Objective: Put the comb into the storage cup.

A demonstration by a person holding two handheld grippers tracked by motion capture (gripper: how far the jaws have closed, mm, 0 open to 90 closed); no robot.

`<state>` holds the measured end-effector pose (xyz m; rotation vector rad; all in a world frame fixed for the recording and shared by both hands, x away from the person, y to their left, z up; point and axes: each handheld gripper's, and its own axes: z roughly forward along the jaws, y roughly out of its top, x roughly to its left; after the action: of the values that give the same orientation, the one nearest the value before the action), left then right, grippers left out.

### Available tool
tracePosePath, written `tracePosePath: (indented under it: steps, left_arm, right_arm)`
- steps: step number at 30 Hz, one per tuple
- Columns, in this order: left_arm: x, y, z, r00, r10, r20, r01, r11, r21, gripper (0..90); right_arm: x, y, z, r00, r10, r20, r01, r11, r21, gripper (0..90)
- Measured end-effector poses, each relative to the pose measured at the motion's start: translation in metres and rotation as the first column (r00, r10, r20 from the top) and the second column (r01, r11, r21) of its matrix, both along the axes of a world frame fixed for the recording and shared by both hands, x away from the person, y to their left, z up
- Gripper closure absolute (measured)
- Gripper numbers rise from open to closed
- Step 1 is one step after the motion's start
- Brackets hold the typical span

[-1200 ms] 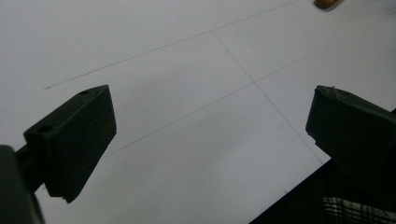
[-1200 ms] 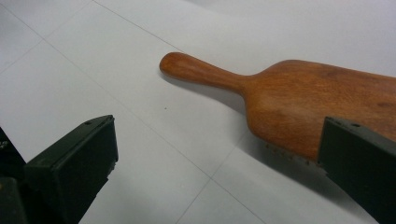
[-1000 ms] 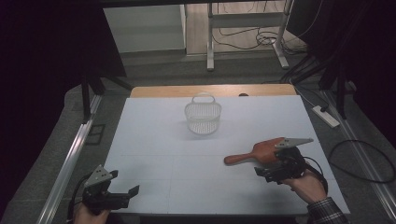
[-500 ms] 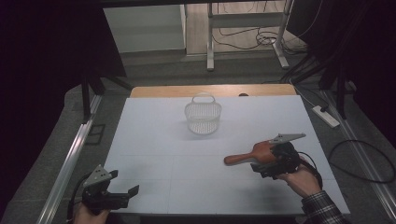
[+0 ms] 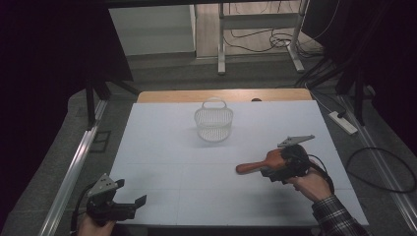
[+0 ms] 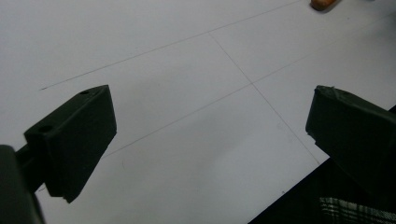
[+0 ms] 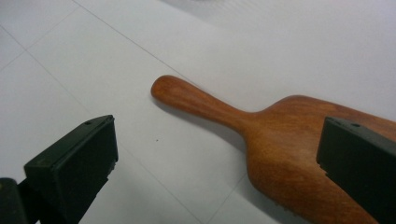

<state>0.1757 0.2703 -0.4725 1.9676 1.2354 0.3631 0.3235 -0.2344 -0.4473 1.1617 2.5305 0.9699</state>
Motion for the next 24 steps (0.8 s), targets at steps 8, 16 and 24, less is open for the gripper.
tracePosePath:
  steps: [8,16,24]
  left_arm:
    - [0.0,0.0,0.0,1.0,0.0,0.0,0.0,1.0,-0.001,2.8]
    - [0.0,0.0,0.0,1.0,0.0,-0.001,0.0,1.0,-0.003,2.8]
    - [0.001,0.001,0.0,1.0,0.0,-0.001,0.0,1.0,-0.007,2.8]
  right_arm:
    - [0.008,0.006,-0.001,0.9999,-0.007,0.009,0.007,1.0,0.003,0.0]
    - [0.016,0.011,0.0,1.0,-0.002,-0.003,0.002,0.9998,-0.018,0.0]
    - [0.027,0.02,0.0,0.9994,-0.027,-0.023,0.026,0.9986,-0.047,0.0]
